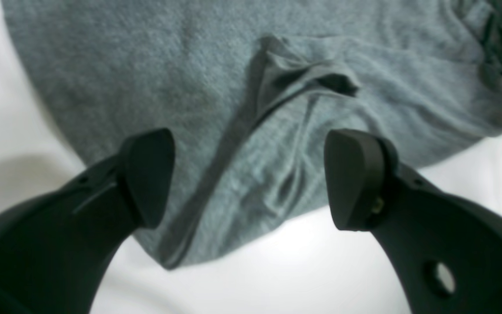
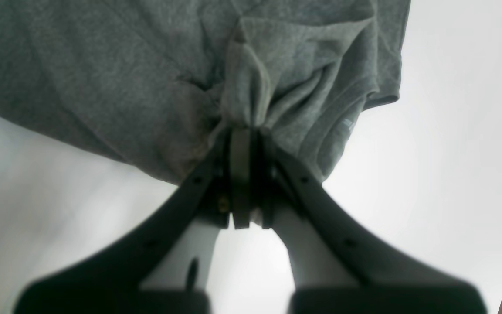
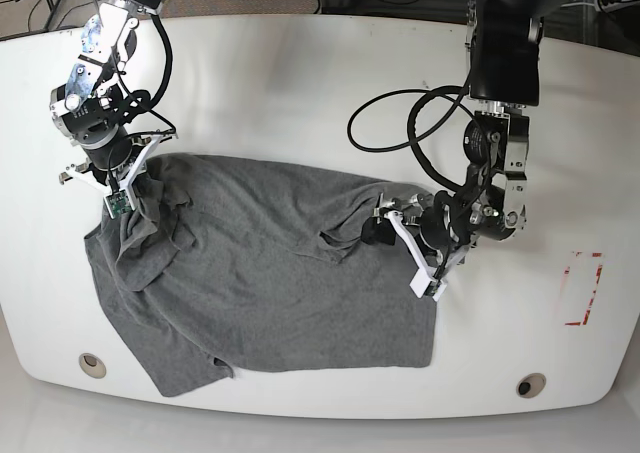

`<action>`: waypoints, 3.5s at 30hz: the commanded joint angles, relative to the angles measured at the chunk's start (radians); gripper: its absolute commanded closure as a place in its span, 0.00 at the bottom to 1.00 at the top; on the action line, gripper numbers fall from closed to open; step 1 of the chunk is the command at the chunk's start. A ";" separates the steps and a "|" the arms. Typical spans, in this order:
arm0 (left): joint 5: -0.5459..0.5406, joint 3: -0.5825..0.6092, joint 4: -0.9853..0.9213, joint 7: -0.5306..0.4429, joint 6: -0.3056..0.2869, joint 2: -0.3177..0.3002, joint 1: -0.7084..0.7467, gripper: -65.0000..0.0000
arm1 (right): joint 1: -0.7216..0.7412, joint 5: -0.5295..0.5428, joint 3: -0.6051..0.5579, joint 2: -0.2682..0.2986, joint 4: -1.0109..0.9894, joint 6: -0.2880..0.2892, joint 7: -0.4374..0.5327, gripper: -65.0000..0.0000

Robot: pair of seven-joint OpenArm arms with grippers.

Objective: Fold the T-shirt properly

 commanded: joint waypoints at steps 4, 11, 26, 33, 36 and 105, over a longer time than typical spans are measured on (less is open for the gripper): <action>-0.017 0.078 -0.060 -0.092 -0.006 0.003 -0.042 0.22 | 0.014 0.012 0.003 0.012 0.022 -0.002 0.018 1.00; -0.017 0.188 -0.133 -0.149 -0.006 0.022 -0.073 0.22 | 0.016 0.012 0.003 0.011 0.022 -0.002 0.018 1.00; -0.015 0.302 -0.218 -0.195 -0.006 0.037 -0.110 0.28 | 0.034 0.012 0.008 -0.022 0.022 -0.002 0.018 1.00; -0.015 0.302 -0.225 -0.209 -0.006 0.031 -0.110 0.84 | 0.034 0.012 0.006 -0.022 0.020 -0.002 0.018 1.00; -0.014 0.302 -0.225 -0.219 -0.006 0.029 -0.110 1.00 | 0.036 0.012 0.006 -0.022 0.020 -0.002 0.018 1.00; -0.017 0.044 -0.320 -0.221 0.050 0.072 -0.143 0.20 | 0.068 0.012 0.000 -0.022 0.020 -0.002 0.017 1.00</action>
